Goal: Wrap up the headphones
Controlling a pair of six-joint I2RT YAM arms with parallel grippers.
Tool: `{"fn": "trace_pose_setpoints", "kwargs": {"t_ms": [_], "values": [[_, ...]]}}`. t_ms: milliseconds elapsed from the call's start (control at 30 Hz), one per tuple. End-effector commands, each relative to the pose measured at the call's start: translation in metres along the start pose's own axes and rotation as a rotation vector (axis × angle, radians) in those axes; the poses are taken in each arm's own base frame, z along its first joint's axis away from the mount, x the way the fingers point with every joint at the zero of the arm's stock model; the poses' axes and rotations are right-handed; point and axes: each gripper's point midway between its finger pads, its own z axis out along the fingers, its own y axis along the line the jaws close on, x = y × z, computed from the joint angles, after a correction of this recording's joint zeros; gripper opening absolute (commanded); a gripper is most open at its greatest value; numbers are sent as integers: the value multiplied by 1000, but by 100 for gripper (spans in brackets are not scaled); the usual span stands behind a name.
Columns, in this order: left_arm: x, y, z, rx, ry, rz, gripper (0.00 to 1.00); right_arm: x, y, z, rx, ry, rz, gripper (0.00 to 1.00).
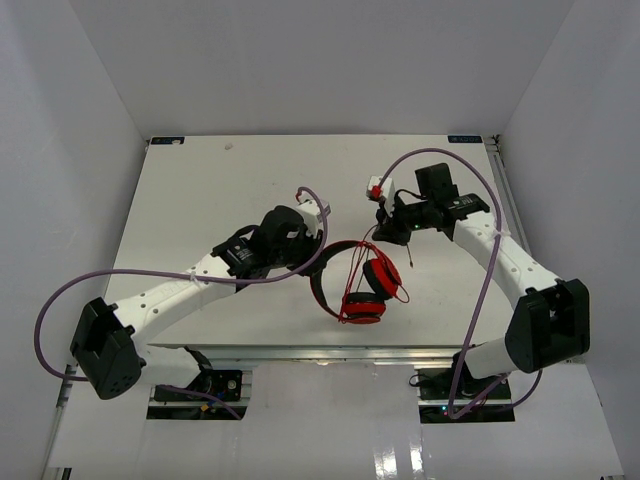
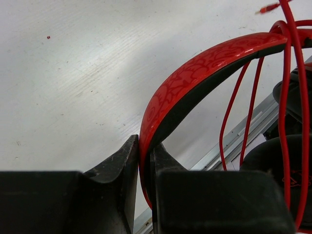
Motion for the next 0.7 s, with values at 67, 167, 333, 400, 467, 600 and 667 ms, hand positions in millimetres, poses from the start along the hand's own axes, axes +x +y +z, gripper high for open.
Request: {"fn": "trace_pose_setpoints", "kwargs": {"t_ms": [67,167,333,400,467,600,667], "values": [[-28,21,2,-40,-133,-127,0,-9,0,30,-110,-119,140,12],[-37,32,7,-35,-182,-177,0,-3,0,43,-166,-133,204,13],[-49,58,14,-76,-212,-232,0,4,-5,61,-222,-156,281,15],[-51,77,23,-106,-218,-259,0,7,-13,74,-230,-166,305,16],[-50,90,30,-119,-219,-284,0,10,-20,83,-239,-165,349,17],[-50,112,47,-142,-225,-323,0,18,-34,105,-263,-162,426,17],[-44,121,56,-158,-206,-345,0,24,-40,115,-270,-155,461,17]]}}
